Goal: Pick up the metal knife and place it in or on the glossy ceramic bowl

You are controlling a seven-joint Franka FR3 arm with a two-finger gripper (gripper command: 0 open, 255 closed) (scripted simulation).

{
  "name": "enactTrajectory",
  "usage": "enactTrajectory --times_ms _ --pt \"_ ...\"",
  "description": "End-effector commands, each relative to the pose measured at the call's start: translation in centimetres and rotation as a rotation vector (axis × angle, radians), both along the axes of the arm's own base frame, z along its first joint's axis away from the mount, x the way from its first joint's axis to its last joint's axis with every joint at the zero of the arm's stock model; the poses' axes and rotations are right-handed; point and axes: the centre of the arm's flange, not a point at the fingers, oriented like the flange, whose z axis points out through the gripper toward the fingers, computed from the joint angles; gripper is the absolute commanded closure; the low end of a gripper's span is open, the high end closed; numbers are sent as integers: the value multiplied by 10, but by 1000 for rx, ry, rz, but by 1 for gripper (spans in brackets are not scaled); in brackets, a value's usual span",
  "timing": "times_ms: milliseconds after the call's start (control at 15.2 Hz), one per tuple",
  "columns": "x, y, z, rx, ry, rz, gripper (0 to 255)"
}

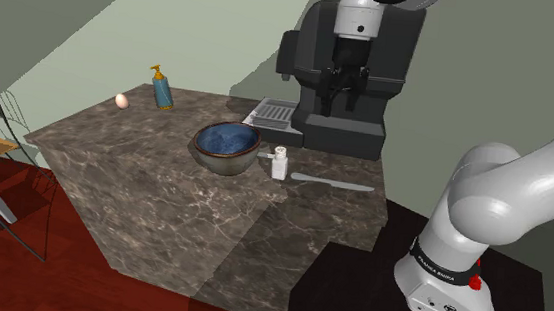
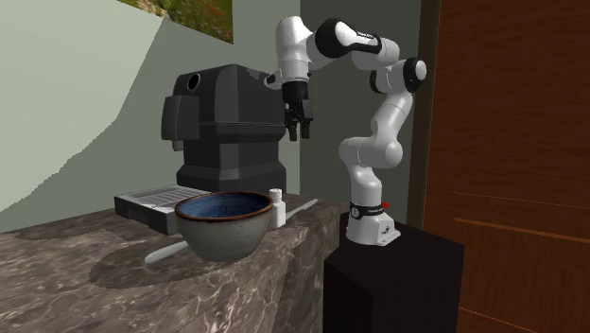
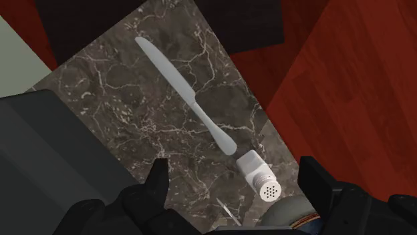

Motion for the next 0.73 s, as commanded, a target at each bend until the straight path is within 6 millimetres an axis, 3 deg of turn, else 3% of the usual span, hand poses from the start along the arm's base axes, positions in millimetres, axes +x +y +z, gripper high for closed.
enactTrajectory --times_ms 0,660 --pt "0 0 0 0 0 0 0" --pt "-14 37 -131 -203 -70 486 0"
